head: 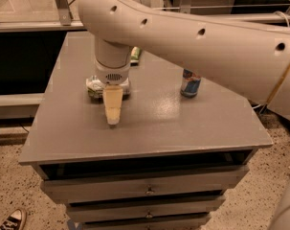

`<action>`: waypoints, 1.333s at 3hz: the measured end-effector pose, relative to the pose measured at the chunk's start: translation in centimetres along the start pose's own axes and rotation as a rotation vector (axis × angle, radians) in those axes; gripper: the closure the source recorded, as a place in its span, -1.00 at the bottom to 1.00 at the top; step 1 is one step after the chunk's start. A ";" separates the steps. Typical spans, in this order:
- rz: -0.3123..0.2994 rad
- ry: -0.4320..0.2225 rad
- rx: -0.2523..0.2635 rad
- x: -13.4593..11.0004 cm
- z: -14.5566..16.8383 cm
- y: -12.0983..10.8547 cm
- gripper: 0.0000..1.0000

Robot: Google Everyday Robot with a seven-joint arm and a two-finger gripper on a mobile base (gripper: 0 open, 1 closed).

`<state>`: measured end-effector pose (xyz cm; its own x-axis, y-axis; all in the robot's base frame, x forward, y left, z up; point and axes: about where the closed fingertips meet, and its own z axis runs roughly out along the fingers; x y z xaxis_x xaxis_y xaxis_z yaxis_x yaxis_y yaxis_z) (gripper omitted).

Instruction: Knock 7up can over

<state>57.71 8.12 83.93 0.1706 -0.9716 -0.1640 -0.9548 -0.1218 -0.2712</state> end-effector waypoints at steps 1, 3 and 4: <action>0.027 -0.053 0.003 0.5 -1.4 0.1 -1.00; 0.214 -0.385 0.077 5.4 -10.9 0.6 -1.00; 0.256 -0.525 0.165 8.0 -14.3 1.4 -1.00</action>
Offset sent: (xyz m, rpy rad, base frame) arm -0.0202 -0.0731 0.0954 0.4288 0.0596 -0.1246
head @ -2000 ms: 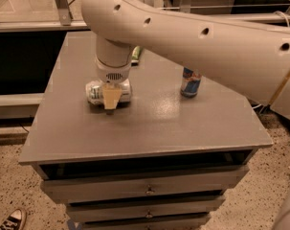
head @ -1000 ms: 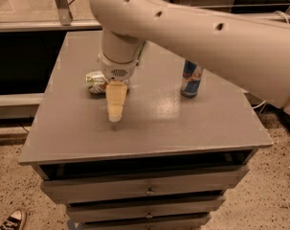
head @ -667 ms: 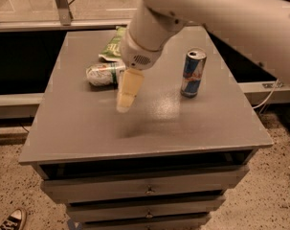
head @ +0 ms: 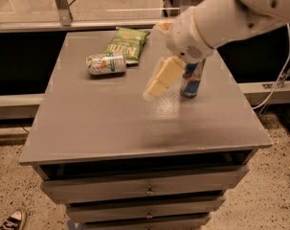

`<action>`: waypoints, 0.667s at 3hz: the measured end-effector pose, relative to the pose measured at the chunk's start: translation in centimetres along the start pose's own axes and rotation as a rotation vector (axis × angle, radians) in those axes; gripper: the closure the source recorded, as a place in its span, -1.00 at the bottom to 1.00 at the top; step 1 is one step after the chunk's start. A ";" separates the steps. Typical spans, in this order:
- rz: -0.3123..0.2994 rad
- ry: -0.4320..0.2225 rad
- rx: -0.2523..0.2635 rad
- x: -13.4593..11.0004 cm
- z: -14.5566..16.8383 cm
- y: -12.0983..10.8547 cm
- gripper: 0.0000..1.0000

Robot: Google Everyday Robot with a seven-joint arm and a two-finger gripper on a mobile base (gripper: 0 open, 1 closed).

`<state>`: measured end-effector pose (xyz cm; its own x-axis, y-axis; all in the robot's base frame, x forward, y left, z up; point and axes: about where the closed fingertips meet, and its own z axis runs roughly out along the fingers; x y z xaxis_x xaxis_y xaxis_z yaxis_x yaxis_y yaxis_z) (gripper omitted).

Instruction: Knock 7up can over

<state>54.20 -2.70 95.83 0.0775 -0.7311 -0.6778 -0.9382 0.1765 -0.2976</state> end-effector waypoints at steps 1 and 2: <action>0.013 -0.169 0.141 2.1 -5.5 -0.3 -1.00; 0.015 -0.185 0.175 2.8 -7.5 -0.2 -1.00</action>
Offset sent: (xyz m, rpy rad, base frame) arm -0.0079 -0.0333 0.0139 0.1299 -0.0875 -0.0371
